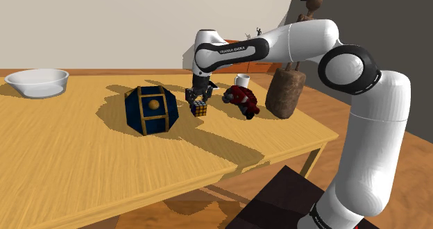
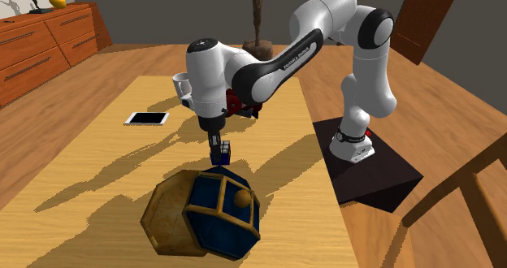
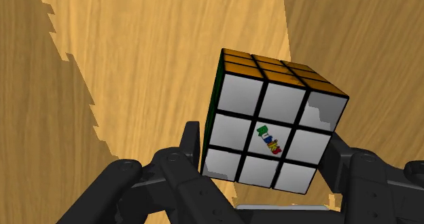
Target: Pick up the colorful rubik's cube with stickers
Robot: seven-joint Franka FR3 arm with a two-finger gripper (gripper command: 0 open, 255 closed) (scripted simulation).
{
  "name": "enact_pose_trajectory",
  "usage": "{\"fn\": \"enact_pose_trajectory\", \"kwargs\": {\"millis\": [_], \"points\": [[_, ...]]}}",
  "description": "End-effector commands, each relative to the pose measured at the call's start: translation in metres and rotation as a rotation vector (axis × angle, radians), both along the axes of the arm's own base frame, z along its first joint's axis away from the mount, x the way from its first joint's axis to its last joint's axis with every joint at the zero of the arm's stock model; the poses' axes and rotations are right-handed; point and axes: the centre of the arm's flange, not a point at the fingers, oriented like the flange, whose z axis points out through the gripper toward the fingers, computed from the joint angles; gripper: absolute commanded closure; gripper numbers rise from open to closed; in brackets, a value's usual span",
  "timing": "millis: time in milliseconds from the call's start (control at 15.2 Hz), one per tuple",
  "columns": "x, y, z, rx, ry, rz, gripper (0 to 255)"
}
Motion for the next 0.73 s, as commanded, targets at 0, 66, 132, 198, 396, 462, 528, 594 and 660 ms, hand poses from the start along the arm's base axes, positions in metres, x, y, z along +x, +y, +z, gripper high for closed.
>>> {"fn": "enact_pose_trajectory", "kwargs": {"millis": [0, 66, 132, 198, 396, 462, 528, 594, 660], "points": [[0.0, 0.0, -0.001, 0.0, 0.001, 0.0, 255], [-0.001, 0.0, 0.004, 0.0, 0.001, 0.0, 255], [-0.001, 0.0, 0.01, 0.0, 0.001, 0.0, 255], [-0.001, 0.0, 0.015, 0.0, 0.001, 0.0, 255], [0.0, 0.0, 0.031, 0.0, 0.001, 0.0, 255], [0.0, 0.0, 0.036, 0.0, 0.001, 0.0, 255], [0.0, 0.0, 0.041, 0.0, 0.001, 0.0, 255], [0.0, 0.0, 0.047, 0.0, 0.001, 0.0, 255], [0.0, 0.0, 0.052, 0.0, 0.001, 0.0, 255]]}}
